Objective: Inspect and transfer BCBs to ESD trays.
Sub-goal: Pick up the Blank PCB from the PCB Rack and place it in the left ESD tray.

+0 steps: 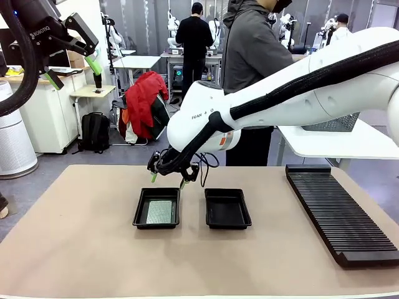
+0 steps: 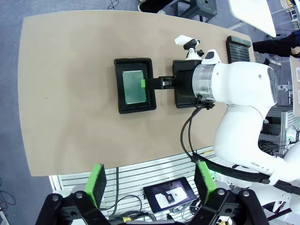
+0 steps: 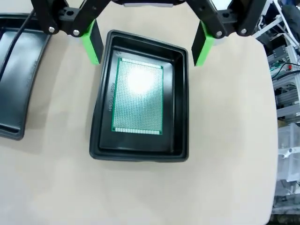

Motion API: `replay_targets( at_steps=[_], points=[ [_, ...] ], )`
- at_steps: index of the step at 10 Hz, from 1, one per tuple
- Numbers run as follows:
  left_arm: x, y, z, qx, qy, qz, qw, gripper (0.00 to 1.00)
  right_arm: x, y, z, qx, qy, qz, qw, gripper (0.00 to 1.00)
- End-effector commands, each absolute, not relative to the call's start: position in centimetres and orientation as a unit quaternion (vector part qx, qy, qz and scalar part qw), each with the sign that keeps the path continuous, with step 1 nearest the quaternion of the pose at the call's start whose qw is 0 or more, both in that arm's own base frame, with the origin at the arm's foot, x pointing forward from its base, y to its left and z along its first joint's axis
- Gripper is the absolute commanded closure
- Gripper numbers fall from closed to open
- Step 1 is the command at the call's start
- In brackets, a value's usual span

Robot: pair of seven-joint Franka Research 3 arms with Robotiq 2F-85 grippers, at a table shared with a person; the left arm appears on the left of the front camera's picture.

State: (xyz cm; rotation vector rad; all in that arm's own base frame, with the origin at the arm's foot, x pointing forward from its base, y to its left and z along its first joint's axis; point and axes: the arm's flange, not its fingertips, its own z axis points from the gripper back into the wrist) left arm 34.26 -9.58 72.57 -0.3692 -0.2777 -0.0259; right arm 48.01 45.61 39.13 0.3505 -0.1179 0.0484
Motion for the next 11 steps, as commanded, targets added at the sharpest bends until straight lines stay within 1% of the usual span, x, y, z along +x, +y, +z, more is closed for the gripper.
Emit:
replay_targets(
  at_steps=[1, 5, 6, 11],
  points=[
    [34.24, -9.49, 72.41, -0.184, -0.136, -0.012, 0.973, 0.0, 47.69, 46.03, 39.32, 0.139, -0.048, 0.009, 0.989, 0.0],
    [34.24, -9.49, 72.41, -0.184, -0.136, -0.012, 0.973, 0.0, 47.6, 45.73, 39.82, 0.096, -0.029, 0.0, 0.995, 0.0],
    [34.24, -9.49, 72.41, -0.184, -0.136, -0.012, 0.973, 0.0, 47.61, 45.47, 39.14, 0.125, -0.031, 0.015, 0.992, 0.0],
    [34.24, -9.49, 72.41, -0.184, -0.136, -0.012, 0.973, 0.0, 47.61, 45.47, 39.14, 0.125, -0.031, 0.015, 0.992, 0.0]
  ],
)
